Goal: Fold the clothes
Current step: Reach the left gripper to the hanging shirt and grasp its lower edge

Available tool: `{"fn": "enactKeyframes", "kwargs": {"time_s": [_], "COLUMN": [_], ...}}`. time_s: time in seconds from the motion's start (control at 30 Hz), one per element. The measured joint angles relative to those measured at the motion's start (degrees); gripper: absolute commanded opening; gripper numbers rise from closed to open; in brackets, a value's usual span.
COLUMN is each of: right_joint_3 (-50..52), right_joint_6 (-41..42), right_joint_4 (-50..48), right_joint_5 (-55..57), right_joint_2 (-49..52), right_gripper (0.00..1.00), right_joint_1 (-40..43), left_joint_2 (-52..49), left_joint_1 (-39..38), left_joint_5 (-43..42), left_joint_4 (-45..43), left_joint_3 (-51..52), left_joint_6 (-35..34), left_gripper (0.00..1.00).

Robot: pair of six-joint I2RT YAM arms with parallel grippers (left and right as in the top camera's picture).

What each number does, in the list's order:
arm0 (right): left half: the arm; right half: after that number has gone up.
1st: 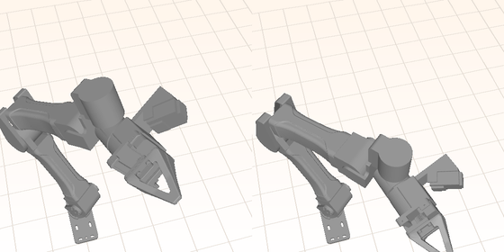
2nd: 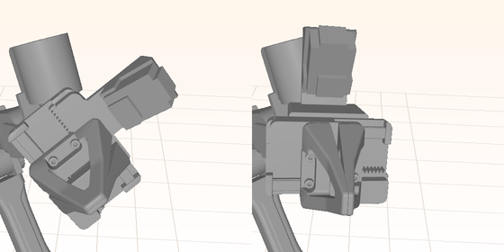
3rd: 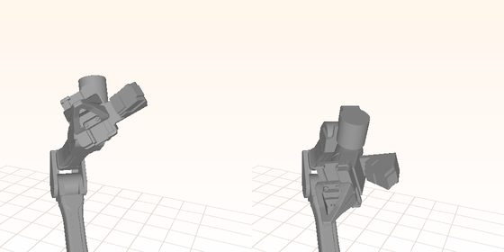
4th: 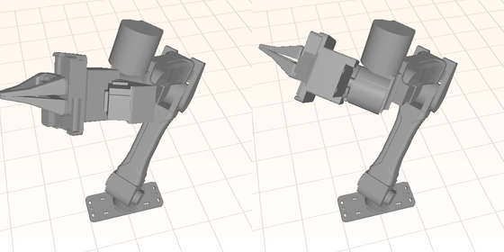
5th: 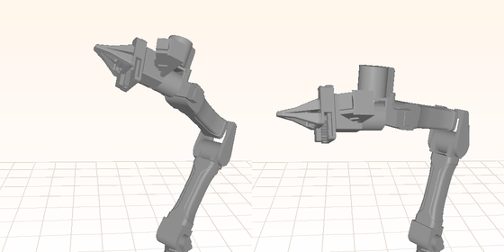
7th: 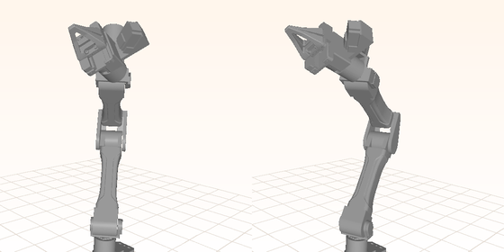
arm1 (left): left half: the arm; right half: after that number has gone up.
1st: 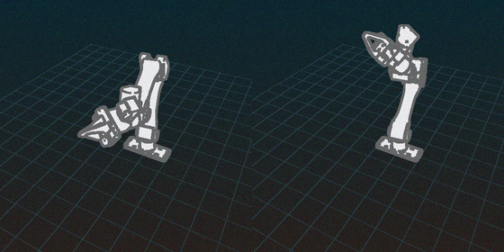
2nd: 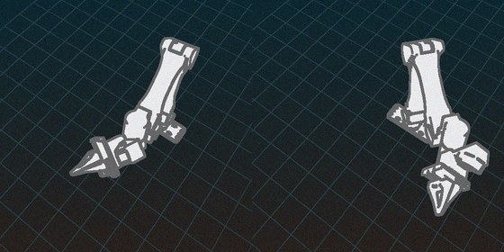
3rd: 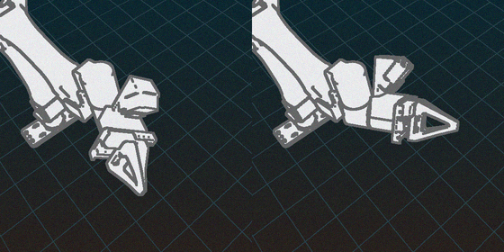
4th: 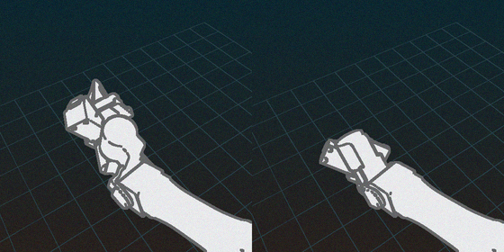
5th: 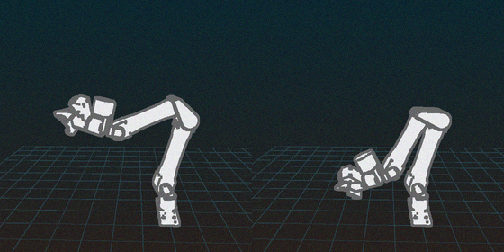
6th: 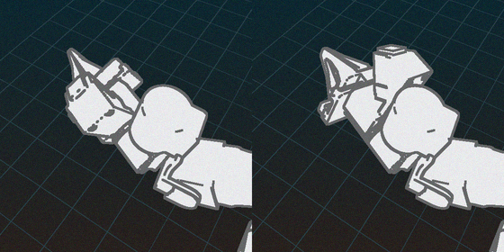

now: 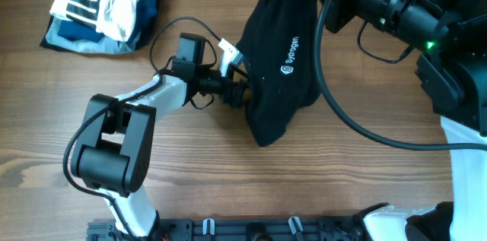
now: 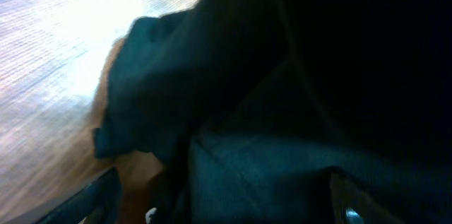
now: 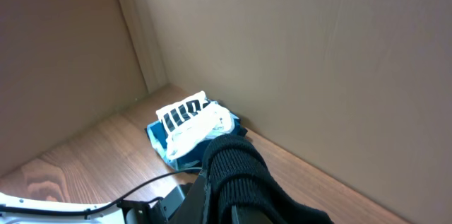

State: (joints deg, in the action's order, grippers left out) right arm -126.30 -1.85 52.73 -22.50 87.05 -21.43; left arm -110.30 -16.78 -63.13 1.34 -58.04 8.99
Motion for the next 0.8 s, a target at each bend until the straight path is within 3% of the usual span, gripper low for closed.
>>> {"fn": "enactKeyframes", "kwargs": {"time_s": [0.07, 0.17, 0.27, 0.57, 0.63, 0.73, 0.8], "right_joint_3": [0.0, 0.0, 0.0, 0.0, 0.0, 0.0, 0.0], "right_joint_6": [0.0, 0.0, 0.0, 0.0, 0.0, 0.0, 0.0], "right_joint_4": [0.0, 0.0, 0.0, 0.0, 0.0, 0.0, 0.0], "right_joint_5": [0.0, 0.1, 0.1, 2.2, 2.2, 2.2, 2.2], "right_joint_2": [0.0, 0.0, 0.0, 0.0, 0.0, 0.0, 0.0], "right_gripper": [0.05, 0.06, 0.05, 0.05, 0.06, 0.06, 0.06], "right_joint_1": [0.0, 0.0, 0.0, 0.0, 0.0, 0.0, 0.0], "left_joint_2": [0.0, 0.0, -0.1, -0.1, -0.1, -0.1, -0.1], "left_joint_1": [0.1, 0.7, 1.6, 1.1, 0.6, -1.2, -2.6], "left_joint_5": [-0.9, -4.6, -9.4, -17.3, -17.7, -18.0, -18.0], "left_joint_4": [1.2, 3.2, 3.6, 7.1, 7.4, 7.5, 6.6], "left_joint_3": [0.0, 0.0, 0.0, 0.0, 0.0, 0.0, 0.0], "left_joint_6": [0.1, 0.6, 0.7, 0.7, 0.7, 0.6, 0.7], "left_gripper": [0.79, 0.66, 0.61, 0.59, 0.46, 0.09, 0.04]}}
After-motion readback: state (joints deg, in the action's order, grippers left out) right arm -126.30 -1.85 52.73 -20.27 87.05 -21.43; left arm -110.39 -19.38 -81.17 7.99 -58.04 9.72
